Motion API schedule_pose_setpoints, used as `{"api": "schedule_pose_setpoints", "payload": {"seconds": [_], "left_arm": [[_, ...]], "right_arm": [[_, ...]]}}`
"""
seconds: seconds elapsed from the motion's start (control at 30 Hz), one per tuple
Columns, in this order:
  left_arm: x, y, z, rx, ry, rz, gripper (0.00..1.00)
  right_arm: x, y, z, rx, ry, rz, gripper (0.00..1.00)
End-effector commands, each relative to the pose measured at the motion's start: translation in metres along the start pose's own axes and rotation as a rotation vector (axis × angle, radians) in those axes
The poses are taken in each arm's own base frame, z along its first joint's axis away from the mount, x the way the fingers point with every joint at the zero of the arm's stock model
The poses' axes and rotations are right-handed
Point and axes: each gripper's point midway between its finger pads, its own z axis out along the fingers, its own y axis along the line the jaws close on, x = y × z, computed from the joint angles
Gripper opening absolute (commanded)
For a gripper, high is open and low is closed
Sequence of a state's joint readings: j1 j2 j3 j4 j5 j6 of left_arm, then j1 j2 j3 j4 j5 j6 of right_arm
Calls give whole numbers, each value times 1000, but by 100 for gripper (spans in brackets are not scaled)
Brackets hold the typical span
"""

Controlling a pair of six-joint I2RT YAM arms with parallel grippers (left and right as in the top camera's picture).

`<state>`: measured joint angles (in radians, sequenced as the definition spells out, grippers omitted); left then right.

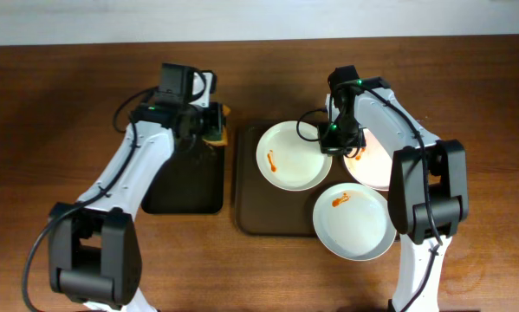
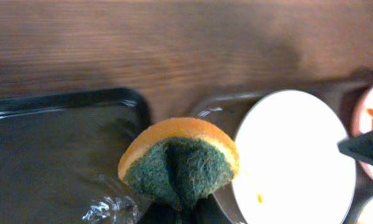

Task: Clean dirty plates on tray and stack at the side
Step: 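Carry the sponge to the white plate and scrub its sauce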

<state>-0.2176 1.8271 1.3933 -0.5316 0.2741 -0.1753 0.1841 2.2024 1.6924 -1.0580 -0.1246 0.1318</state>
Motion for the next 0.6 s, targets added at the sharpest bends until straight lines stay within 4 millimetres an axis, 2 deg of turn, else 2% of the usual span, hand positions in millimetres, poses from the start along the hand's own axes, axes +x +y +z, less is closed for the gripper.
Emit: {"api": "schedule_pose_setpoints", "payload": {"seconds": [0.0,0.13,0.17,0.23,0.27,0.37,0.5,0.57], "left_arm": [[-14,-61,-7,116,-12,96,0],[-38,-117,-18,91,58,176,0],[-39,-130,-13,98,89,198,0],[-32,-143,6,104,136,216,0],[-17,-138,32,69,186,223,0],[4,-113,69,-10,266,213,0],[14,-90,90,-29,315,185,0],[23,-90,97,-10,348,175,0]], "right_arm": [[-3,0,2,12,-2,-3,4],[-3,0,2,12,-2,-3,4],[-3,1,2,12,-2,-3,4],[-3,0,2,12,-2,-3,4],[-3,0,2,12,-2,-3,4],[-3,0,2,12,-1,-3,4],[-3,0,2,12,-2,-3,4],[-3,0,2,12,-1,-3,4]]}}
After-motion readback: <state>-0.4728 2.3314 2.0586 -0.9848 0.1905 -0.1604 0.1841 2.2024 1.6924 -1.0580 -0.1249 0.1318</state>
